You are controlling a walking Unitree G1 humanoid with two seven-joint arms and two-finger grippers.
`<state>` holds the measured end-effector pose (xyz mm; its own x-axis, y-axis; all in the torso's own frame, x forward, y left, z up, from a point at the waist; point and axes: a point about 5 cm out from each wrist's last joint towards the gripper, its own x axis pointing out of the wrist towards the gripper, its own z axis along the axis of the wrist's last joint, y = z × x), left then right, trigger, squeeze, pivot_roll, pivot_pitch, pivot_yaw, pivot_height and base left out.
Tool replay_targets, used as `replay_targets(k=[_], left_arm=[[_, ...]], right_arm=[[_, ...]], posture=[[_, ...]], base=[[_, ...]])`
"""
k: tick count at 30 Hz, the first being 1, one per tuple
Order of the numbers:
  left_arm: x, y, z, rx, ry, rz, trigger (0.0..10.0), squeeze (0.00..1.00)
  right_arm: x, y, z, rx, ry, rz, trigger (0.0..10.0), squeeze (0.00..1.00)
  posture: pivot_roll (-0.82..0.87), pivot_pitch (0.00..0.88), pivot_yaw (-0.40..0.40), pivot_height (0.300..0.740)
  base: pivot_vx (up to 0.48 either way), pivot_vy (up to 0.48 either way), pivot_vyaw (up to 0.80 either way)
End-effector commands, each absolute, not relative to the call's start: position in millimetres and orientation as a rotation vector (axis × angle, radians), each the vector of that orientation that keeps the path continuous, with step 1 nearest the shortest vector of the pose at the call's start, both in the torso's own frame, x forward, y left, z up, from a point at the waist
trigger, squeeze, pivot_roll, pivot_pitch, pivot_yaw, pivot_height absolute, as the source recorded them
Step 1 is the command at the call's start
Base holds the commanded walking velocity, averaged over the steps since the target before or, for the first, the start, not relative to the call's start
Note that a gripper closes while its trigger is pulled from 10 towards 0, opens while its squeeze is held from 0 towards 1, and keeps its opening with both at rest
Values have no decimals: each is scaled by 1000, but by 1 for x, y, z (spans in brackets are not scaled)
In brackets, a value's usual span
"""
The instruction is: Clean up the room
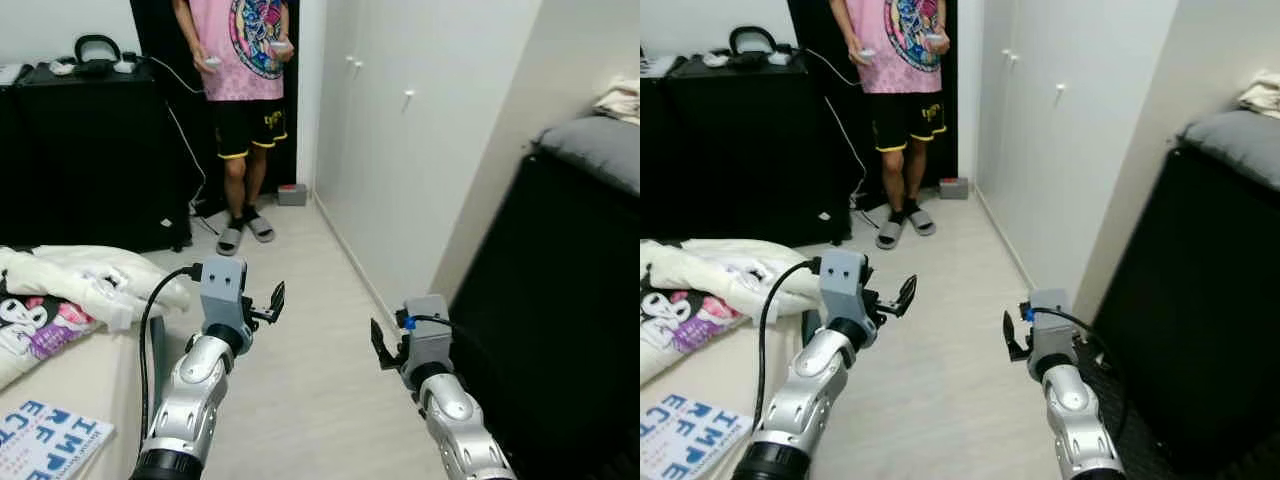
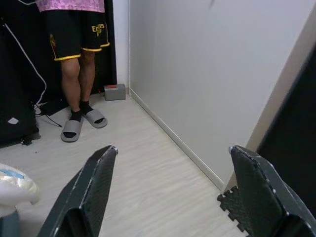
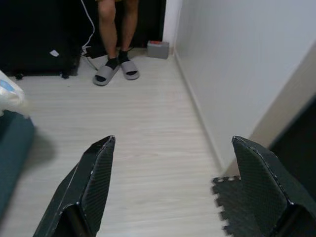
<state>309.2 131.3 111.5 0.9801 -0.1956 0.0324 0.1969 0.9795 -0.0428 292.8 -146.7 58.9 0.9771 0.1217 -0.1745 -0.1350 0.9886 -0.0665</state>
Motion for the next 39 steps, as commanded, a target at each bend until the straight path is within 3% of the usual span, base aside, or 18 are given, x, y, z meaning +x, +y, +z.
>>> replay_targets(k=[1,8,39], left_arm=[[308,132,109,-45,-19,-199,10000,0],[309,131,107,-52,-6,-185,10000,0],[308,130,105,-56,2,-150,10000,0]], right_arm=[[293,-144,58,-68,172,141,10000,0],[292,-142,59,-123,168,172,10000,0],[296,-140,62,-168,157,213,10000,0]], posture=[[17,0,-37,740],[14,0,-39,740],[15,0,-67,740]], base=[[375,0,0],[299,0,71],[0,0,800]])
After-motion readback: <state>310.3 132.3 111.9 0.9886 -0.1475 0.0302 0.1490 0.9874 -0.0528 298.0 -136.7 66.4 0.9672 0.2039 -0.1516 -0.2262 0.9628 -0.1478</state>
